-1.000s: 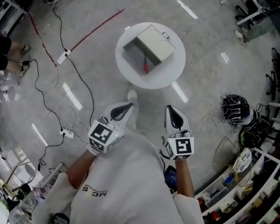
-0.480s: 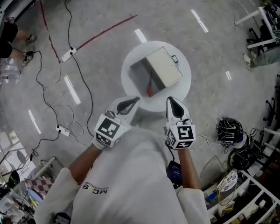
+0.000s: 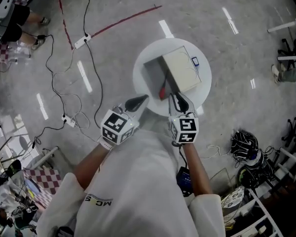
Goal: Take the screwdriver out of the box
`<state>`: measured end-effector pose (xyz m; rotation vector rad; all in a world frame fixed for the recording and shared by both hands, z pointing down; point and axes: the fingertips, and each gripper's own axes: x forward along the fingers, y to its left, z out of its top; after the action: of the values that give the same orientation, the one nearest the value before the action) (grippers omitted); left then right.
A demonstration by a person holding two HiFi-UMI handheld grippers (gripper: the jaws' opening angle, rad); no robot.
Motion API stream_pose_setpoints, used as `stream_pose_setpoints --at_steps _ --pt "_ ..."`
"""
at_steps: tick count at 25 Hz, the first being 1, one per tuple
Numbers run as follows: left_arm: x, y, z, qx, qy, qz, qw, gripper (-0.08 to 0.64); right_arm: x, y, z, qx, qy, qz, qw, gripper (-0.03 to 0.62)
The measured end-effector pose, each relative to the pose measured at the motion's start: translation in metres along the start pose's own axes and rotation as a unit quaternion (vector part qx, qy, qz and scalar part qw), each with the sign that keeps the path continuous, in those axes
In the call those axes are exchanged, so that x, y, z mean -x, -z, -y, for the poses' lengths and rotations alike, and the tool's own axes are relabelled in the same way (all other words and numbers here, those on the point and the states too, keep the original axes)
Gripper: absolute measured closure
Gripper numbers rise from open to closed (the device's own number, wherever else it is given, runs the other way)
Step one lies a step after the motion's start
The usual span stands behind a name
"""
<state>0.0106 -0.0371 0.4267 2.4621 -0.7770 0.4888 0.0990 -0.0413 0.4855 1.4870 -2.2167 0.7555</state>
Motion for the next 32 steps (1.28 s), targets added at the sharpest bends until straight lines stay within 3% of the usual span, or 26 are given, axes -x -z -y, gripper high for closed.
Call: stream_pose_setpoints --at_steps 11,19,24,27,32 --pt "-0.035 0.017 -0.033 0.013 -0.021 -0.012 0.9996 0.560 -0.092 0.067 0.025 -0.049 0.003 -0.099 0.994 0.497" --pt "-0.066 0.046 -0.046 0.019 -0.012 -0.042 0.9989 0.560 -0.140 0.113 0.052 -0.071 0.022 -0.142 0.987 0.480" --pt "-0.078 0.058 -0.054 0.025 -0.015 -0.057 0.9980 0.560 -0.164 0.146 0.057 -0.073 0.022 -0.188 0.979 0.467" --pt "-0.083 0.064 -0.059 0.029 -0.015 -0.062 0.9975 0.560 -0.176 0.163 0.058 -0.103 0.026 -0.212 0.972 0.466" --pt "-0.087 0.074 -0.066 0.034 -0.016 -0.069 0.9969 0.560 -0.194 0.171 0.061 -0.105 0.037 -0.248 0.962 0.466"
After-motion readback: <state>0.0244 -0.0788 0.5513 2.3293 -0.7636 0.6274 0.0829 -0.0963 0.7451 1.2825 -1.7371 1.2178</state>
